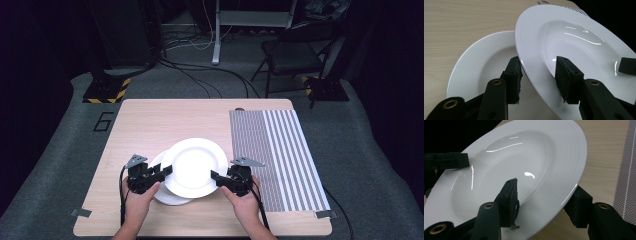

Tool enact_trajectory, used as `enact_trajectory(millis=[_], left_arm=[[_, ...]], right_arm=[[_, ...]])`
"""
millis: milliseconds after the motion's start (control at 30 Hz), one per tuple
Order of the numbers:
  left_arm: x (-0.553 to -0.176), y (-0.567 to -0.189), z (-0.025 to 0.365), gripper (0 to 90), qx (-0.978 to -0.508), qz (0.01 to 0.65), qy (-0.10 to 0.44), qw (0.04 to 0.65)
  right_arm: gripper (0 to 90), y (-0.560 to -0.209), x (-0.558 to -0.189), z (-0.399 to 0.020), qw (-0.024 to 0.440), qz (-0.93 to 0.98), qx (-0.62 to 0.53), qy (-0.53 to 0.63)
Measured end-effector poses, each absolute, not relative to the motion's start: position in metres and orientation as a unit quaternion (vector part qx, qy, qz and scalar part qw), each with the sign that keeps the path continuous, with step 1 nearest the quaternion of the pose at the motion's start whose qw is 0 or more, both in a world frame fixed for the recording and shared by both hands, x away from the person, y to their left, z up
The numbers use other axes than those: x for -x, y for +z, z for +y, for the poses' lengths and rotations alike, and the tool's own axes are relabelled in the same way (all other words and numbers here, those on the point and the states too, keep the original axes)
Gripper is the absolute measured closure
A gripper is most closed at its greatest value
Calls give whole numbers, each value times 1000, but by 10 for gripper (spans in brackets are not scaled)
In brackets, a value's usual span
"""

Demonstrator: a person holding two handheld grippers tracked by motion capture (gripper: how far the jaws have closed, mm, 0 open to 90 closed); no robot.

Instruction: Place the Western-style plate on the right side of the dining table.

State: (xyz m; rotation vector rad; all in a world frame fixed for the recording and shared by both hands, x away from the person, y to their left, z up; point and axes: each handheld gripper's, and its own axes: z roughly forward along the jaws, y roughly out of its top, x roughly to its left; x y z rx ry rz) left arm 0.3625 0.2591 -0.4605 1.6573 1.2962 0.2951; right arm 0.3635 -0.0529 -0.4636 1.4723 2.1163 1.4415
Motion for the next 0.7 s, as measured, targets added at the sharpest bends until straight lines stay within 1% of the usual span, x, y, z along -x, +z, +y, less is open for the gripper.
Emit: enact_trajectory(millis=[300, 700], left_arm=[[-368, -460, 249, 569, -690, 521, 114, 489], [-377, -462, 234, 570, -700, 510, 102, 489]], right_arm=[[469, -462, -360, -63, 108, 709, -503, 482], [465, -465, -358, -77, 115, 702, -516, 477]])
